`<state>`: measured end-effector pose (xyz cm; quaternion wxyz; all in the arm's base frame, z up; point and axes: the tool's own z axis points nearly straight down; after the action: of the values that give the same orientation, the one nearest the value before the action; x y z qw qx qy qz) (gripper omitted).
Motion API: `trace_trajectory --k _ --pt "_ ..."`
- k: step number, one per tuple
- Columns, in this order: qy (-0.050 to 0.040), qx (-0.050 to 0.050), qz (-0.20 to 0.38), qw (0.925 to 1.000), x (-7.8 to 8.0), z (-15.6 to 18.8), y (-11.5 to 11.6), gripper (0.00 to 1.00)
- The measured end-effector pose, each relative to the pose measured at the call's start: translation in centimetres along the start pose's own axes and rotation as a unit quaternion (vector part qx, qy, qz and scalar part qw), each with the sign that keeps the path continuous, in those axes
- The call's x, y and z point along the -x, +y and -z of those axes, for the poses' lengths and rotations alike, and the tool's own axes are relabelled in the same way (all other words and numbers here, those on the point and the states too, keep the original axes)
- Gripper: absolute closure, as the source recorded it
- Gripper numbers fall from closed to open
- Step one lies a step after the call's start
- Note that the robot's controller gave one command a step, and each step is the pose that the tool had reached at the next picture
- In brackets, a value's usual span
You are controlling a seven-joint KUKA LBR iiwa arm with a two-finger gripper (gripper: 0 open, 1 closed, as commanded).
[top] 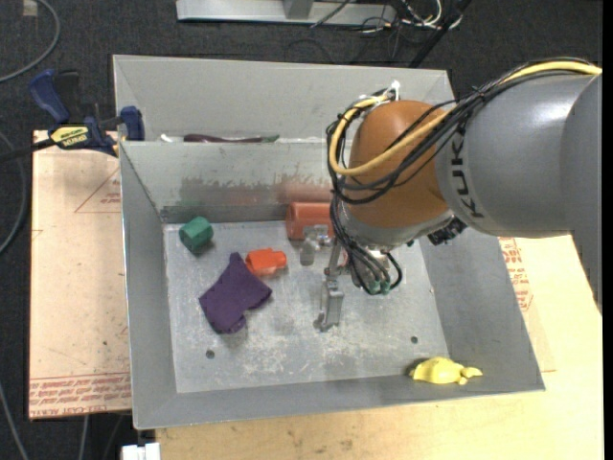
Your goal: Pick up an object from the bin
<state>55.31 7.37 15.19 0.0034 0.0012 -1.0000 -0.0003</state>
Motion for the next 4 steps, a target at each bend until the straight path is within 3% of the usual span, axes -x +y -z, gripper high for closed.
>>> trace_trajectory --k 1,2,3,4 --pt "-0.0037 0.000 -0.001 1.0000 0.2 0.4 0.0 0.00" --pt "-0.0060 0.000 -0.036 0.9993 1.3 -3.1 2.9 0.00" --pt "-0.0066 0.003 -0.122 0.9925 1.2 -8.0 8.8 1.00" --pt "-0.0066 0.003 -0.122 0.9925 1.2 -8.0 8.8 1.00"
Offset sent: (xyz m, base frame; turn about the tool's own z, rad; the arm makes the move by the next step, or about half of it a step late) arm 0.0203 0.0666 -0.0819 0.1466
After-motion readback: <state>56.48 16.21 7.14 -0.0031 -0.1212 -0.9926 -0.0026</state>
